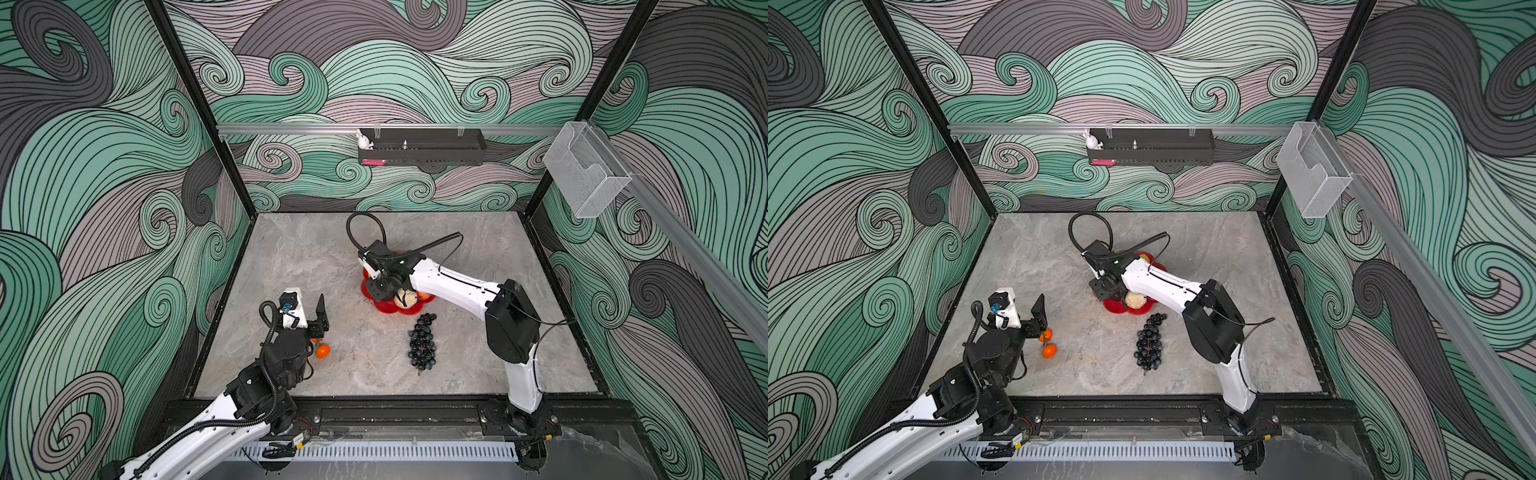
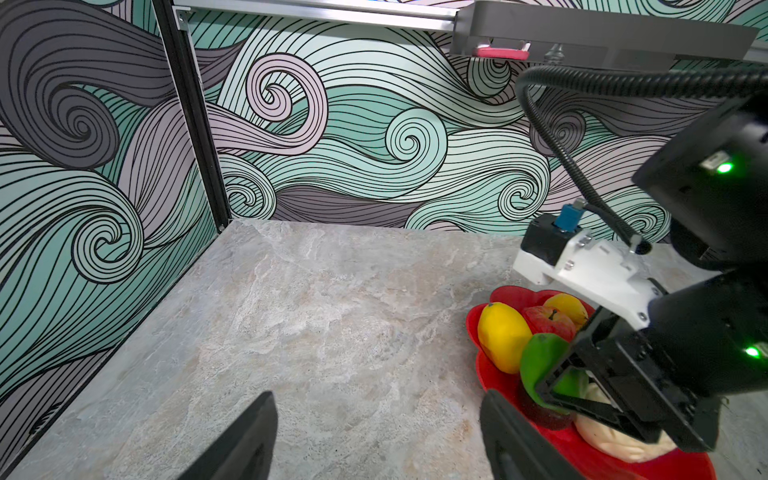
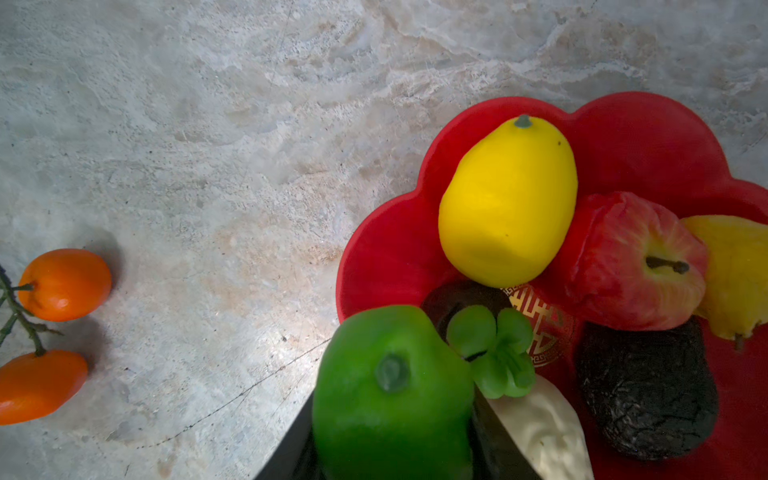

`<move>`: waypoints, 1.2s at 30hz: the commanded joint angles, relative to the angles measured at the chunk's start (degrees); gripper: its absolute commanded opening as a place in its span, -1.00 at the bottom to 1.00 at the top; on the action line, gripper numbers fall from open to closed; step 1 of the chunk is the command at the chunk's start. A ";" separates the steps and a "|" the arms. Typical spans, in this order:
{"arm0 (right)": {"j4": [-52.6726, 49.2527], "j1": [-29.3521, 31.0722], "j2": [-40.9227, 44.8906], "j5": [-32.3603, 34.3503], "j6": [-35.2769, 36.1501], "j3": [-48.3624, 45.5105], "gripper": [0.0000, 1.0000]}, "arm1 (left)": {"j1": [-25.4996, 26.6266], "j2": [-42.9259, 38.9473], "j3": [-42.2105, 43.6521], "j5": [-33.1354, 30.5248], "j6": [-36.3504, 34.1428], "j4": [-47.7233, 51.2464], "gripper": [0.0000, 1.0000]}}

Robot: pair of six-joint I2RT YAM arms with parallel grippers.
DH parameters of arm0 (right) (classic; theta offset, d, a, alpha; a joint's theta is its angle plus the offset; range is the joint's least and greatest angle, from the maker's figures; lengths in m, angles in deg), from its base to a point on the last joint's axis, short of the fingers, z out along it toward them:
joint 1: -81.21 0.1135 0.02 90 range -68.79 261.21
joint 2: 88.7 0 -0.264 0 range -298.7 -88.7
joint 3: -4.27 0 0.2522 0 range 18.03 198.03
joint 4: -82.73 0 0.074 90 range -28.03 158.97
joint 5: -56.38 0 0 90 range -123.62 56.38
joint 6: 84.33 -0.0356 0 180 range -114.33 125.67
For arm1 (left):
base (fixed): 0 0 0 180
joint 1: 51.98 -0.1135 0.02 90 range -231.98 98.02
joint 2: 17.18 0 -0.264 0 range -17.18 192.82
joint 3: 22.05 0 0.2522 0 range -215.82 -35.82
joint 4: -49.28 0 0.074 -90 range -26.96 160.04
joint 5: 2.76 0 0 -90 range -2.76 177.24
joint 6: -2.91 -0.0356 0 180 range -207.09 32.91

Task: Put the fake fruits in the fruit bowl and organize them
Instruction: 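Lower the lime into the red bowl and open the right gripper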

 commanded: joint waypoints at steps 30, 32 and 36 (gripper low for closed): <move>-6.74 -0.28 -10.04 3.18 0.59 12.15 0.15 | -0.52 -0.37 -0.07 -1.42 1.09 0.99 0.71; -7.05 -0.19 -9.28 3.01 0.54 12.33 0.17 | -0.50 0.07 -0.37 -1.73 1.51 1.22 0.71; -9.92 0.52 -8.00 2.65 0.94 15.41 0.28 | -0.50 3.16 -2.90 -3.68 5.00 4.30 0.71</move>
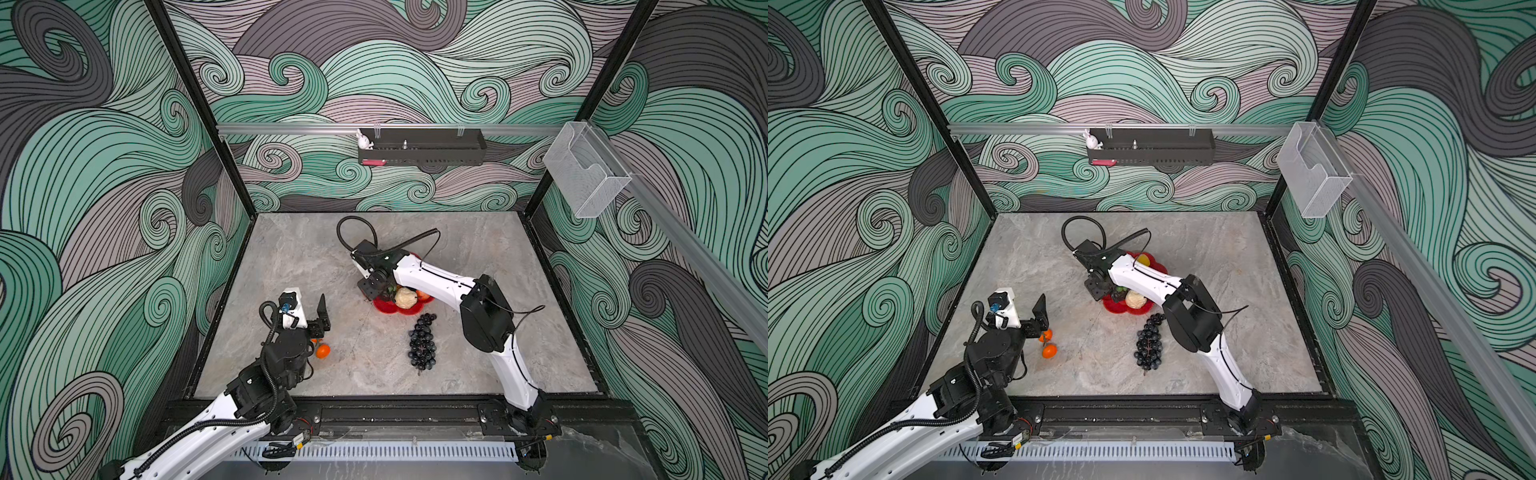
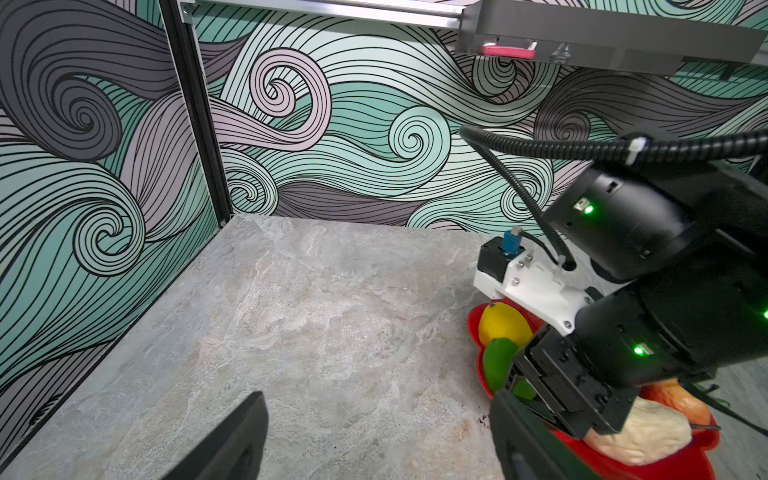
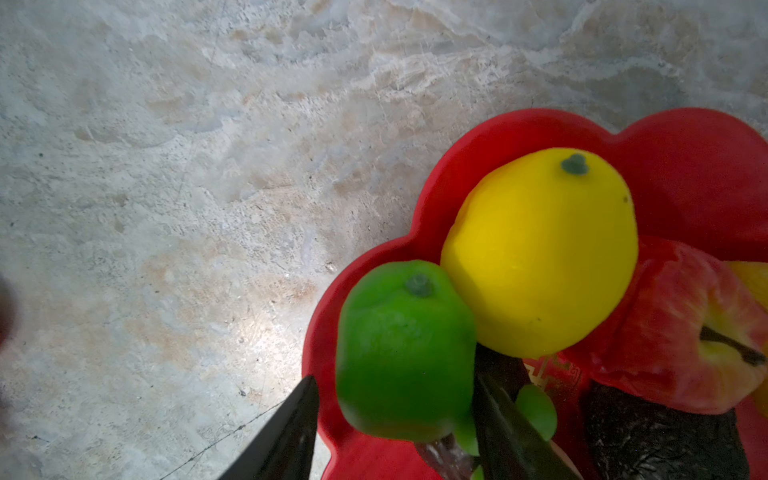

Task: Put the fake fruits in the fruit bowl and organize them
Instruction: 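Lower the lime into the red bowl and open the right gripper, then withdraw the right gripper while the left gripper moves over the orange tomatoes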

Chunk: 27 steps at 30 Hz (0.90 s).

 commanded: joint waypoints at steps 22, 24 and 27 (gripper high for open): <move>0.57 4.19 45.89 5.23 -4.81 -34.69 0.55 | -6.90 24.45 -16.22 14.16 16.40 17.65 0.70; 2.07 4.09 51.91 6.52 -5.84 -41.01 0.60 | -7.16 25.82 -18.58 15.96 18.51 22.66 0.70; 4.68 4.10 60.91 8.26 -7.70 -50.23 0.69 | -7.64 26.66 -20.82 17.15 21.91 30.09 0.70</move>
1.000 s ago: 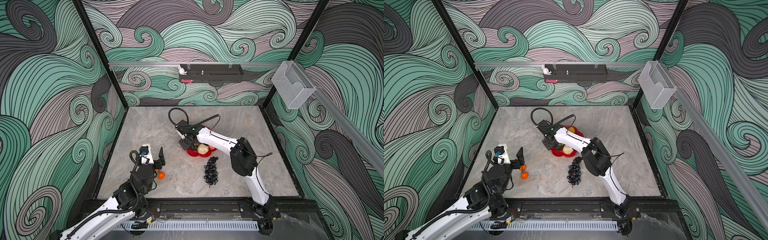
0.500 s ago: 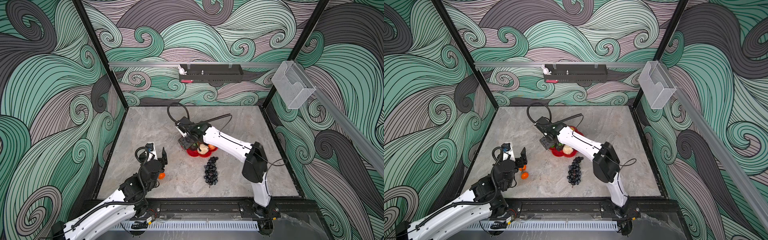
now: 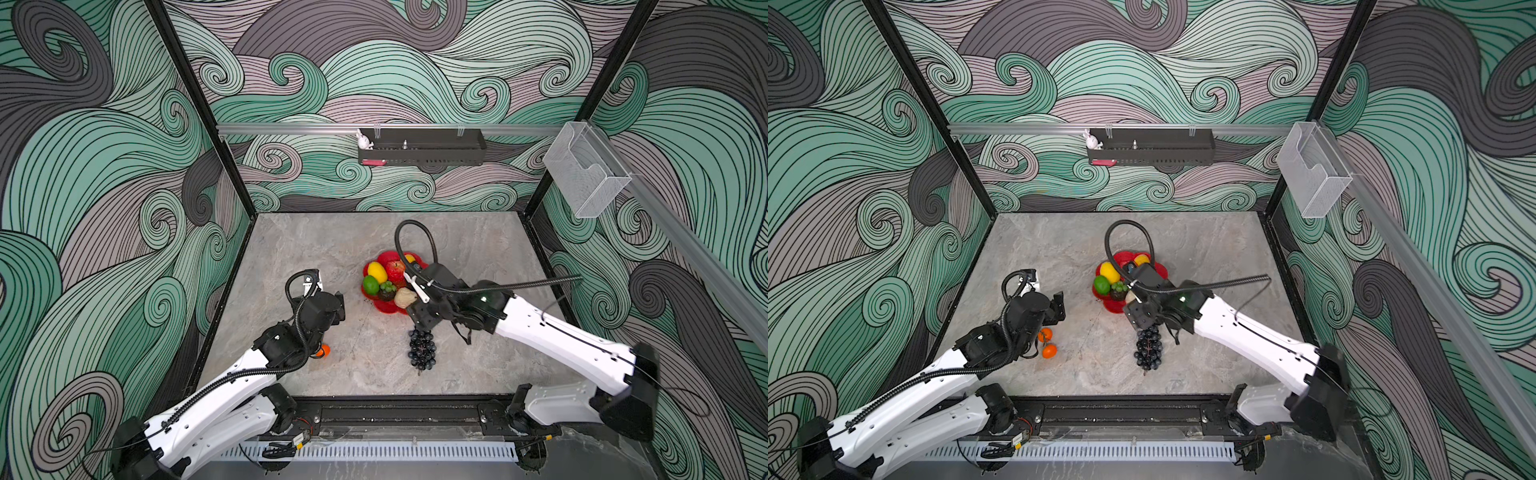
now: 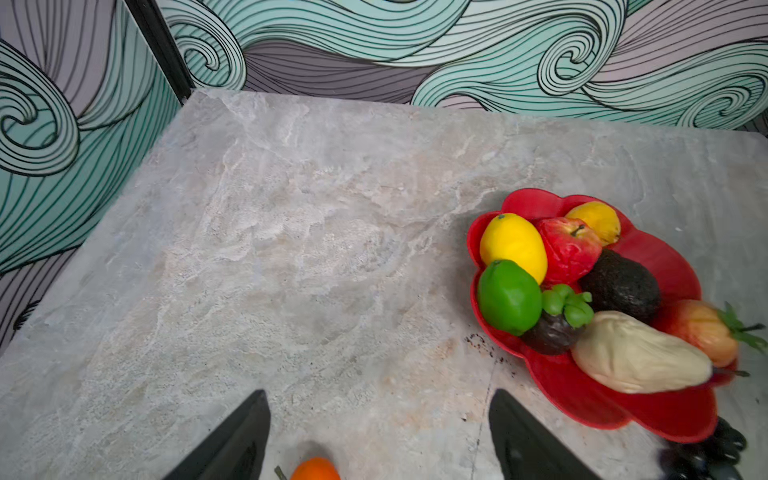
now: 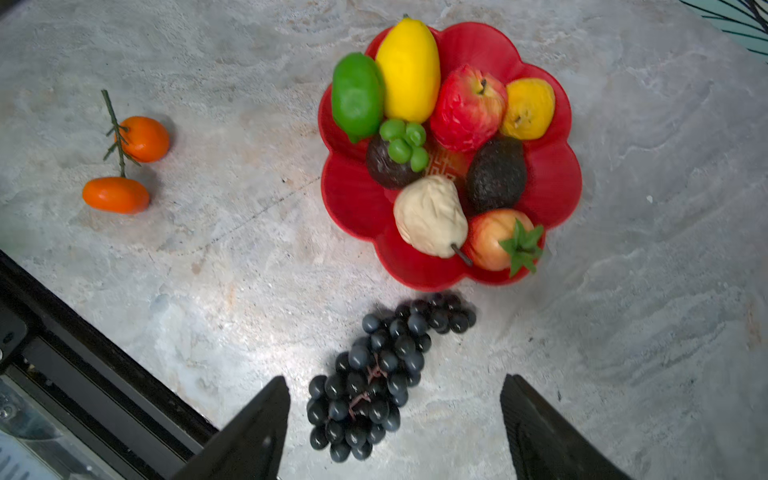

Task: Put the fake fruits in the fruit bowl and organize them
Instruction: 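Withdraw the right gripper while the left gripper moves over the orange tomatoes, then lower the left gripper and close it on the orange tomatoes' stem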

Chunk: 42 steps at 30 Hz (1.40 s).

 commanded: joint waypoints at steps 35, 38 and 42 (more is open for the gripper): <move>40.86 -2.05 40.95 2.47 -16.65 -53.42 0.99 | -16.58 18.12 -0.20 16.83 14.64 14.33 0.05; 41.35 -2.08 40.37 2.48 -16.80 -53.54 0.99 | -17.04 19.13 0.35 16.91 14.51 13.48 0.04; 41.65 -2.16 40.28 2.71 -16.69 -53.69 0.99 | -17.74 20.48 1.12 17.74 14.20 11.68 0.00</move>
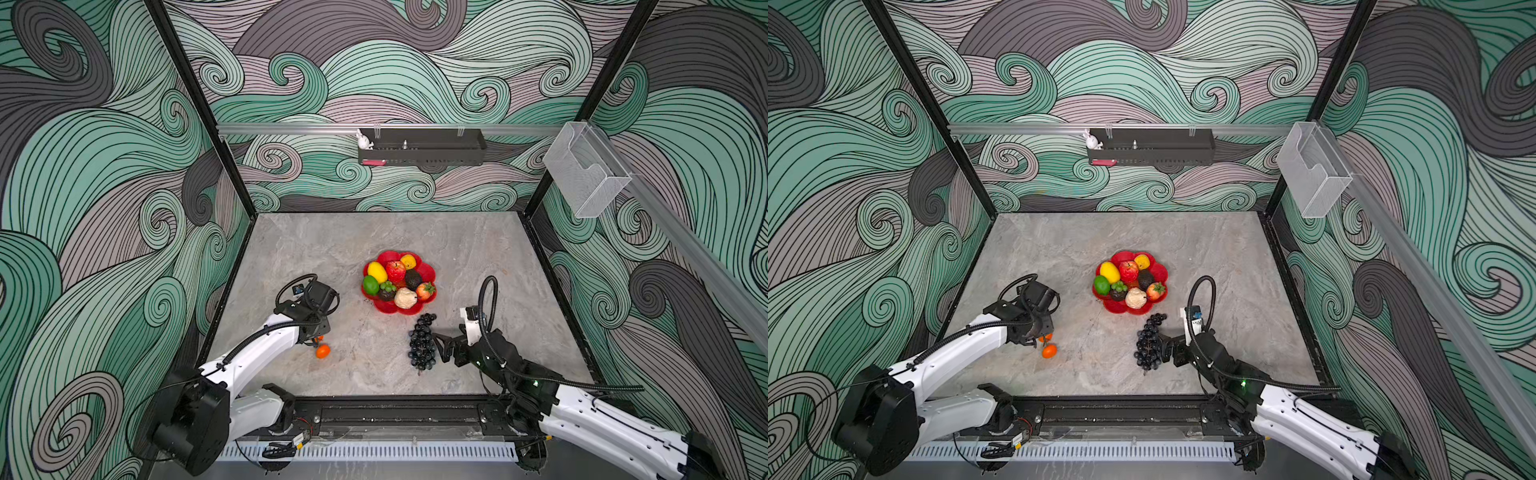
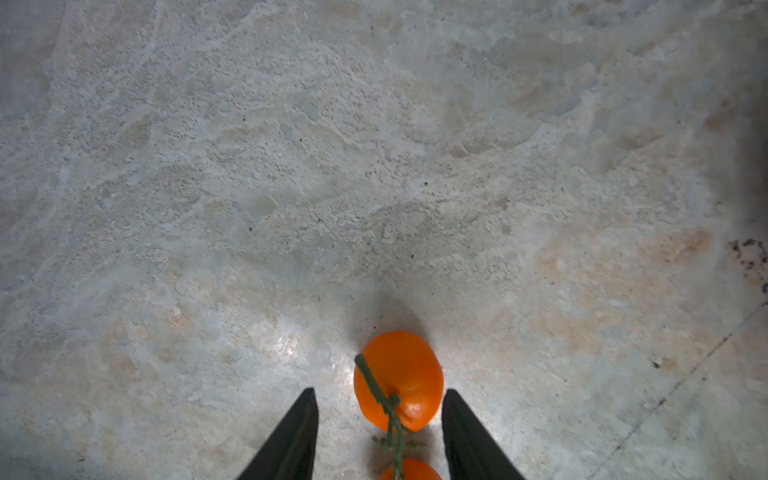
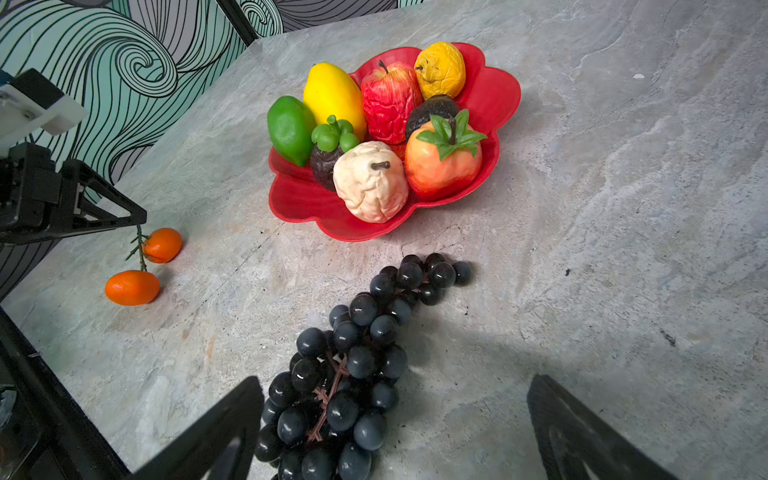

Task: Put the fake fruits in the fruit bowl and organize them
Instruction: 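Lower the left gripper and close it on the orange tomatoes' stem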

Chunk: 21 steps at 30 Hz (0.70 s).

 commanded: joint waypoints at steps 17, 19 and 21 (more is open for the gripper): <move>2.22 -0.64 -0.13 0.44 -0.31 -0.76 0.99 | -1.90 3.47 0.73 2.02 0.76 -3.05 -0.43; 2.21 -0.61 -0.16 0.53 -0.32 -0.84 0.99 | -1.88 3.71 0.63 2.11 0.54 -3.11 -0.47; 2.20 -0.64 -0.32 0.66 -0.31 -0.75 0.99 | -1.97 4.11 0.37 2.28 0.32 -2.79 -0.51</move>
